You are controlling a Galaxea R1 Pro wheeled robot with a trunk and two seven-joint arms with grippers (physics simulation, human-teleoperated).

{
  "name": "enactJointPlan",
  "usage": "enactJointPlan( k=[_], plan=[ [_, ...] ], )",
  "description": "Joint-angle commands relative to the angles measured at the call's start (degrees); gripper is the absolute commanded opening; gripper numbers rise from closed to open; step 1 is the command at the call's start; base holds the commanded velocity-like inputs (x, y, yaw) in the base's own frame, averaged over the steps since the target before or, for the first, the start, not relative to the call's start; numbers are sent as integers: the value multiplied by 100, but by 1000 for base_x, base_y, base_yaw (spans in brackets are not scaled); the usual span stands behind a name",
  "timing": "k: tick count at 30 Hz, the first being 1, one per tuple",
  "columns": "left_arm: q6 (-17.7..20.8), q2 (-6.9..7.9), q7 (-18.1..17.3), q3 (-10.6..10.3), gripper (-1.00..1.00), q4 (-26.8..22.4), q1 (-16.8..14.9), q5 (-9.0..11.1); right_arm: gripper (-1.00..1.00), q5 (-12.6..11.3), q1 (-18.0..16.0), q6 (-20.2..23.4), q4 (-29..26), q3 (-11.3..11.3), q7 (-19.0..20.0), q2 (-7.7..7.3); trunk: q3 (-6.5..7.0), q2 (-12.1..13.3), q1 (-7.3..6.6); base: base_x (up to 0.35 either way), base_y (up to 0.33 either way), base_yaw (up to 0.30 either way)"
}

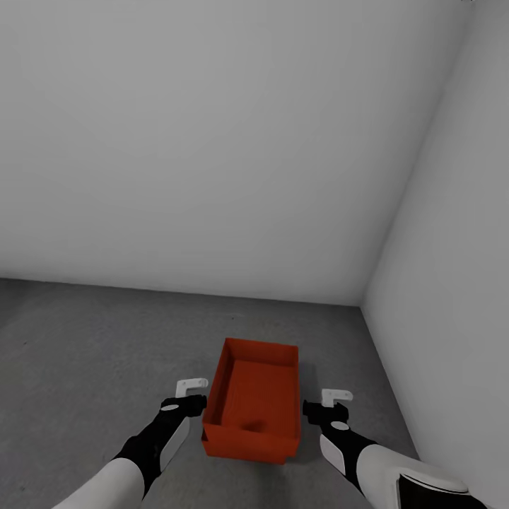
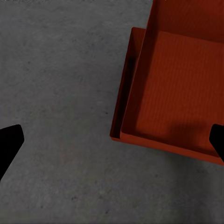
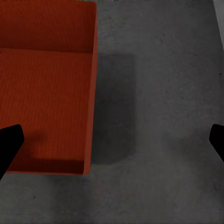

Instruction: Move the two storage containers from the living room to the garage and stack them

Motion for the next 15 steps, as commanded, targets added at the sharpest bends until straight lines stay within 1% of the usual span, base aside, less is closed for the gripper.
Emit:
enactJointPlan(
  k=[1,6,9,10,11,12,13,15],
  plan=[
    [26,6,53,-48,100,-9,-3,58,100,-43,-3,-7,-6,50,-27,1,-6,-5,1,0,0,0],
    [32,6,58,-59,100,15,-3,57,100,-49,4,66,-2,68,-16,19,-5,-5,1,0,0,0],
    [31,-2,66,-64,100,70,-3,69,100,-54,104,133,0,74,-16,39,-5,-5,1,0,0,0],
    [22,-25,65,-58,100,431,-3,96,100,-59,774,218,-1,78,-21,75,-5,-5,1,0,0,0],
    [-22,-31,59,-53,100,676,-3,152,100,-62,992,237,-1,78,-31,83,-5,-5,1,0,0,0],
    [-93,-34,53,-55,100,862,-3,228,100,-61,1104,250,-1,79,-35,95,-5,-5,1,0,0,0],
    [-142,-34,51,-55,100,962,-3,274,100,-61,1146,259,-1,77,-37,100,-5,-5,1,0,0,0],
    [-392,-29,26,-56,100,1418,-3,486,100,-64,1255,314,-6,74,-26,109,-5,-5,1,0,0,0]
  ],
)
